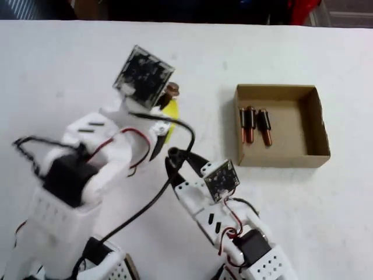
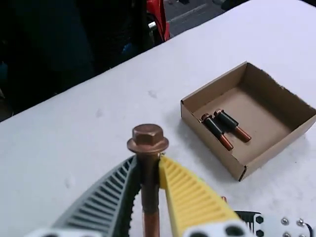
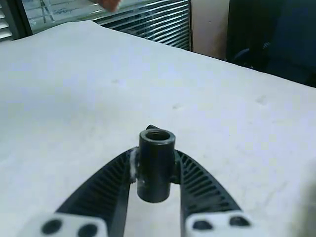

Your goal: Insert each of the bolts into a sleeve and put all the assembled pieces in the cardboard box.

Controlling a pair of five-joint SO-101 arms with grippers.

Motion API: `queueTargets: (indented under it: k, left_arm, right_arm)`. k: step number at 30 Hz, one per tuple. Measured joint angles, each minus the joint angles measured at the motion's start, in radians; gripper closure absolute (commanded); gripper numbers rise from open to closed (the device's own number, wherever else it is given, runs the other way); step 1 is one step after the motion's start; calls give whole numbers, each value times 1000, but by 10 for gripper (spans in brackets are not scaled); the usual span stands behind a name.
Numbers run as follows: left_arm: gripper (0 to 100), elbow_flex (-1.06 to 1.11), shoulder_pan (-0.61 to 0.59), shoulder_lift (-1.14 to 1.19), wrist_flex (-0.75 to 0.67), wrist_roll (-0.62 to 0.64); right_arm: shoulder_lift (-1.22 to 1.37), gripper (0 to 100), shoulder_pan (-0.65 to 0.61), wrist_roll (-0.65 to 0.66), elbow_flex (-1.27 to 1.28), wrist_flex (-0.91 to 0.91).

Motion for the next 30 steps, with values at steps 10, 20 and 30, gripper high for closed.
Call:
queueTargets:
  k: [10, 20, 30]
  left_arm:
    - [978, 272, -34, -265, -126, 0]
    - [978, 773, -34, -578, -635, 0]
    - [978, 1054, -34, -818, -770, 126]
  right_arm:
    - [0, 981, 0, 0, 0, 0]
    - [0, 981, 0, -3, 0, 0]
    - [0, 981, 0, -3, 0, -2]
